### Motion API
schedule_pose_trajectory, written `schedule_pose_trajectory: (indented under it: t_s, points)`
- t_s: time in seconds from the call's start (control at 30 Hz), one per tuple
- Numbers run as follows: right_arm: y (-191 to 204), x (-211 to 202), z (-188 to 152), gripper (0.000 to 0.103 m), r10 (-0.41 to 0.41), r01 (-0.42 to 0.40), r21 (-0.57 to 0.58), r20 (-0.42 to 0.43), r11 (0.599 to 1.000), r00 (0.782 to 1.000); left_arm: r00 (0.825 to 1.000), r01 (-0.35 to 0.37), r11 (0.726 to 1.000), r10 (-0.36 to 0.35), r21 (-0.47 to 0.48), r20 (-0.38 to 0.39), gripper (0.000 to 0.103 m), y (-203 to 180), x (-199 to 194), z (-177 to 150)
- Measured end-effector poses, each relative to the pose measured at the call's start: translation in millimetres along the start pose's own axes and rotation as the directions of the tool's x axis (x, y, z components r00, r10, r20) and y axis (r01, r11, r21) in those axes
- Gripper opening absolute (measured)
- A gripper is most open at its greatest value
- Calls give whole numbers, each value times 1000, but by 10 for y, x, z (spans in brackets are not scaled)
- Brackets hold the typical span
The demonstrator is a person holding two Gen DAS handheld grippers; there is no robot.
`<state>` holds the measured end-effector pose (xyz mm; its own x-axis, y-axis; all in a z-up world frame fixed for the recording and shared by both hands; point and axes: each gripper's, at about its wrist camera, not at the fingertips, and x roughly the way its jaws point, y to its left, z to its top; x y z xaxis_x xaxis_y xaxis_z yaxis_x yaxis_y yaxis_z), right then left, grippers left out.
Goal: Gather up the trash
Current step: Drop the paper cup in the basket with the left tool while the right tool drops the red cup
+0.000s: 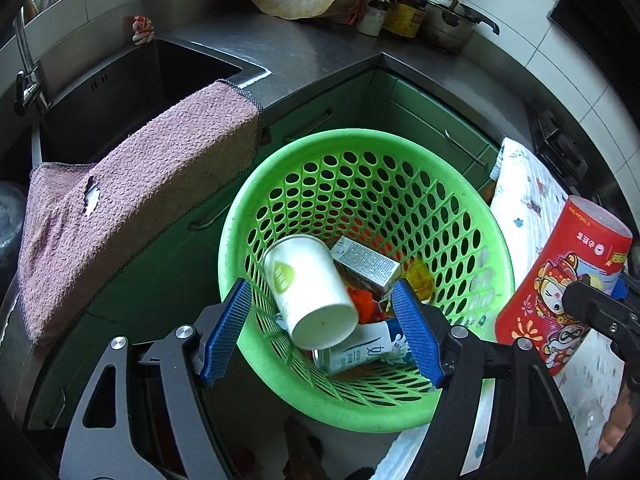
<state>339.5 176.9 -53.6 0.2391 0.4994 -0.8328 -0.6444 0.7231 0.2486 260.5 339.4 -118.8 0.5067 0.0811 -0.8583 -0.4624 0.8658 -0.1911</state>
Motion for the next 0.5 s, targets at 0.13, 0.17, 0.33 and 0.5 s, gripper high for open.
schedule_pose_trajectory:
  t_s: [0.13, 0.17, 0.33, 0.5]
  points:
    - [16, 96, 17, 66, 13, -13, 11, -5, 1000, 1000, 1000, 11, 1000, -11, -15, 2, 73, 30, -18, 10]
    - [25, 118, 20, 66, 17, -16, 14, -8, 1000, 1000, 1000, 9, 1000, -9, -14, 5, 74, 34, -28, 12]
    - [87, 186, 14, 66, 22, -22, -1, -14, 1000, 1000, 1000, 9, 1000, -9, -17, 17, 75, 40, -76, 22]
    - [103, 100, -21, 70, 15, -15, -16, 7, 1000, 1000, 1000, 3, 1000, -3, -15, 21, 75, 21, -111, 12]
